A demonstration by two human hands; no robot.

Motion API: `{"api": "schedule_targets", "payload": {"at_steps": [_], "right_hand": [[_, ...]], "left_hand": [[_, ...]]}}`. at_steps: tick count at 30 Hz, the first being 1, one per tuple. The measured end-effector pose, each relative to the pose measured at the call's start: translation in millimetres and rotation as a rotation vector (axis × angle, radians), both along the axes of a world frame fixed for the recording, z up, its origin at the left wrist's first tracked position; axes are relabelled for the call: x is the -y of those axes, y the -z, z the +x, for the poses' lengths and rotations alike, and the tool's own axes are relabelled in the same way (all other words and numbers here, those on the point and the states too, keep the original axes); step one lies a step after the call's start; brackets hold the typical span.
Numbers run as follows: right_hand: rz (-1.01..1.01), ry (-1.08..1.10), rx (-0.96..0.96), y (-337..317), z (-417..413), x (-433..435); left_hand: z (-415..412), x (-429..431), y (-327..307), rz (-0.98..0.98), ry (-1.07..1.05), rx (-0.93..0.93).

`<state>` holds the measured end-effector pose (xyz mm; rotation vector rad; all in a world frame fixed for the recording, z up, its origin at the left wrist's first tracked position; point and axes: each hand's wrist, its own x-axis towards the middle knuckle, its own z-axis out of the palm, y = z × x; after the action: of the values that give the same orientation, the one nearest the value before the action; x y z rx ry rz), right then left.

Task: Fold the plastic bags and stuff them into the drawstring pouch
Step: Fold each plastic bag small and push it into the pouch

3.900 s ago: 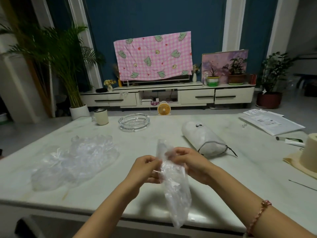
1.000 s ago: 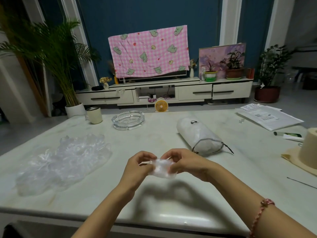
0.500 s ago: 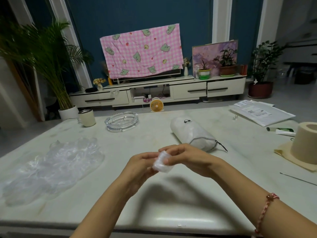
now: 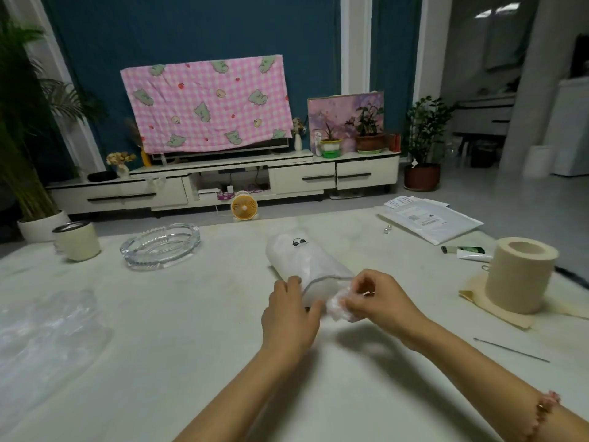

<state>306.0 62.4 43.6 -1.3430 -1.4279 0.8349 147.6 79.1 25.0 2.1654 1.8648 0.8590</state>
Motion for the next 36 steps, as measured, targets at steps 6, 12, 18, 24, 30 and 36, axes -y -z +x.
{"api": "schedule_targets", "payload": {"at_steps": [6, 12, 18, 24, 30, 36], "right_hand": [[0.036, -0.013, 0.046, 13.9, -10.1, -19.7], [0.457, 0.243, 0.506, 16.4, -37.9, -33.8], [0.600, 0.158, 0.881, 21.0, -75.1, -63.6], [0.464, 0.053, 1.060, 6.1, -135.7, -91.9], [0.218, -0.039, 1.059, 0.7, -203.5, -111.9], [0.090, -0.047, 1.018, -22.8, -257.6, -82.1]], "left_hand": [[7.5, -27.2, -7.9, 0.133, 0.048, -0.165], [-27.3, -27.4, -4.1, 0.206, 0.334, 0.130], [-71.9, -25.4, -1.5, 0.151, 0.470, 0.185], [-106.1, -13.2, 10.0, 0.069, 0.286, 0.081], [-211.8, 37.1, 3.6, 0.008, -0.090, -0.033], [-315.1, 68.0, -25.4, 0.159, -0.478, -0.196]]}}
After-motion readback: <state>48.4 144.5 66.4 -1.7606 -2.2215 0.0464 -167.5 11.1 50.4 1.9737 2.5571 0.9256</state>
